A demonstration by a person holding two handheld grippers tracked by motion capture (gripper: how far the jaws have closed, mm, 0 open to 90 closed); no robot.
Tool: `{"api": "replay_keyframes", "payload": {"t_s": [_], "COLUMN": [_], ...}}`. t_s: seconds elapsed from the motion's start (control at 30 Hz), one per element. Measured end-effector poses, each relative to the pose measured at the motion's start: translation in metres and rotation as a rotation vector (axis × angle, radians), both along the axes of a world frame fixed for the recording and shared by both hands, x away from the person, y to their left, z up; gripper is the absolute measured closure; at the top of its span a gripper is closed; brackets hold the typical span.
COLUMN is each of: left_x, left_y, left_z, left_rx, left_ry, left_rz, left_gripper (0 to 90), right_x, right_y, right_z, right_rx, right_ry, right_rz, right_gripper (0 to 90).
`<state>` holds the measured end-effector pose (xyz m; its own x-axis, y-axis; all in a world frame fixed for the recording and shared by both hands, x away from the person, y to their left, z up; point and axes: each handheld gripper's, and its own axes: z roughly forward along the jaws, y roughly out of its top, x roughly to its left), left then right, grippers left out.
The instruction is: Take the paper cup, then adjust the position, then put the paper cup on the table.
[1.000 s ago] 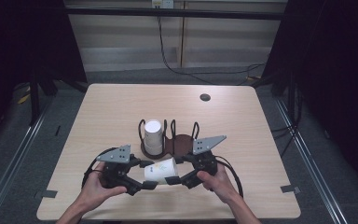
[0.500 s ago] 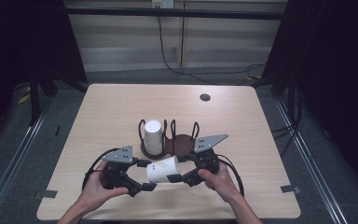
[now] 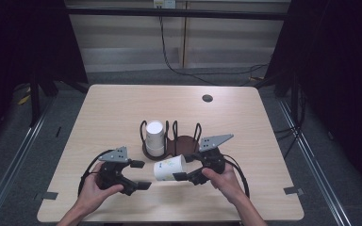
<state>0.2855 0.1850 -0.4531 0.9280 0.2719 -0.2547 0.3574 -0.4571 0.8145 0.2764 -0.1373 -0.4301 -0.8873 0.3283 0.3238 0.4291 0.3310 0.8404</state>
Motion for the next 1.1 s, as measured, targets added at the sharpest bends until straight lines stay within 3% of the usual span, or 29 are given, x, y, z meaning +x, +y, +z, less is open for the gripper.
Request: {"api": "replay_keyframes", "payload": {"t_s": [0.07,0.33,0.67,0.77,0.87,0.93,1.1], "left_x": [0.001,0.002,0.000,-0.001,-0.002,-0.003,0.001], "left_y": [0.002,0.008,0.011,0.010,0.010,0.010,0.014], "left_z": [-0.001,0.000,-0.001,-0.005,-0.009,-0.009,-0.010], "left_rx": [0.001,0.005,0.037,0.053,0.059,0.065,0.066], "left_ry": [0.009,-0.008,-0.029,-0.018,-0.014,-0.030,-0.005], "left_rz": [0.028,0.035,0.051,0.040,0.060,0.047,0.058], "left_gripper": [16.1,16.2,16.2,16.2,16.1,16.0,16.0], "right_x": [0.000,0.002,-0.002,-0.003,-0.003,-0.003,0.001], "right_y": [-0.001,-0.010,-0.039,-0.047,-0.054,-0.058,-0.067], "right_z": [0.000,0.002,0.015,0.016,0.015,0.014,0.012], "right_rx": [-0.015,-0.071,-0.126,-0.144,-0.166,-0.179,-0.211], "right_ry": [-0.004,0.007,0.001,0.006,0.012,0.015,0.027], "right_rz": [-0.015,-0.060,-0.112,-0.127,-0.137,-0.138,-0.155], "right_gripper": [26.7,26.6,26.7,26.7,26.7,26.6,26.6]}}
